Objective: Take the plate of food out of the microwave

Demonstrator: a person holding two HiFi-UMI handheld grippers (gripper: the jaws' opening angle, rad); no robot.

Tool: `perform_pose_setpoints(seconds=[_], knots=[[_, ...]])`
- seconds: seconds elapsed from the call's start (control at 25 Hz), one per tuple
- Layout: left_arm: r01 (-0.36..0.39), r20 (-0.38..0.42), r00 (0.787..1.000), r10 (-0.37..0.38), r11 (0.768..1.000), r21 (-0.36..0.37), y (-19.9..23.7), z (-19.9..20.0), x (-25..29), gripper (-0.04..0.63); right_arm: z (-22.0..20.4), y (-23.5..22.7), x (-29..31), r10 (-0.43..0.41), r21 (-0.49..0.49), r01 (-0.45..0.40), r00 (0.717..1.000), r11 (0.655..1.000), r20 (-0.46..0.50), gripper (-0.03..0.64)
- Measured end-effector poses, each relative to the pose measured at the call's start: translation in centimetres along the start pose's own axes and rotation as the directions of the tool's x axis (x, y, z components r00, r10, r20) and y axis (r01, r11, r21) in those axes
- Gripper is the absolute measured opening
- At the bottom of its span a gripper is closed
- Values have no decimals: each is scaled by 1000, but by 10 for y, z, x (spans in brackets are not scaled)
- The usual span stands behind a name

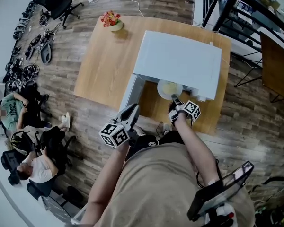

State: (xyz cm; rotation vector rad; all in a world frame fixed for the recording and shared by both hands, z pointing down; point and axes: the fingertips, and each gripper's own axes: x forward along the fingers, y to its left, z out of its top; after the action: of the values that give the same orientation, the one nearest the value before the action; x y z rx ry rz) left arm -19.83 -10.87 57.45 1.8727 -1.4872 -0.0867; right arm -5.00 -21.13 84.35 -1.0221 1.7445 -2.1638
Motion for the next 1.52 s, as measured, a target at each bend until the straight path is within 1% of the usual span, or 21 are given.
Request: perform_pose_setpoints(seconds=[0.2,0.4,0.48,0.64,0.84,0.92,1.04,1.12,1.2,1.32,1.44,1.52], knots=[[8,14,1000,-7,1000,-14,-4,-5,-4,20,-11,13,-16,-14,-30,12,997,999,-77,17],[40,6,999,-40,998,-40,-12,-16,1,18,-16,22,-41,-51,-119,32,987,992,-153,15],[50,-4,999,-50,998,-39,-15,-20,5,18,-16,27,-55,-46,-128,25,984,991,-170,17],[52,-1,999,-52,998,-42,-19,-23,5,17,-21,42,-77,-15,-162,-21,976,987,-219,15],[105,-33,994,-109,988,-114,-27,-25,14,5,-23,52,-101,-17,-199,-36,966,979,-259,17],[139,-45,988,-145,982,-124,-35,-27,17,5,-22,57,-113,-10,-201,-48,961,978,-276,15],[211,-74,973,-218,973,-97,-51,-30,21,3,-21,71,-133,10,-224,-85,949,971,-315,15],[243,-93,964,-248,968,-63,-57,-28,21,3,-22,85,-146,23,-245,-111,942,963,-334,17],[254,-97,962,-257,966,-36,-60,-25,22,3,-19,100,-156,43,-258,-138,938,956,-345,17],[273,-78,959,-274,962,-23,-63,-21,26,3,-7,120,-169,77,-270,-178,935,946,-347,17],[287,-56,956,-289,957,-34,-58,-17,26,3,0,143,-173,113,-273,-209,937,939,-330,17],[281,-36,959,-282,959,-48,-50,-13,26,3,3,159,-173,135,-279,-230,937,932,-322,17]])
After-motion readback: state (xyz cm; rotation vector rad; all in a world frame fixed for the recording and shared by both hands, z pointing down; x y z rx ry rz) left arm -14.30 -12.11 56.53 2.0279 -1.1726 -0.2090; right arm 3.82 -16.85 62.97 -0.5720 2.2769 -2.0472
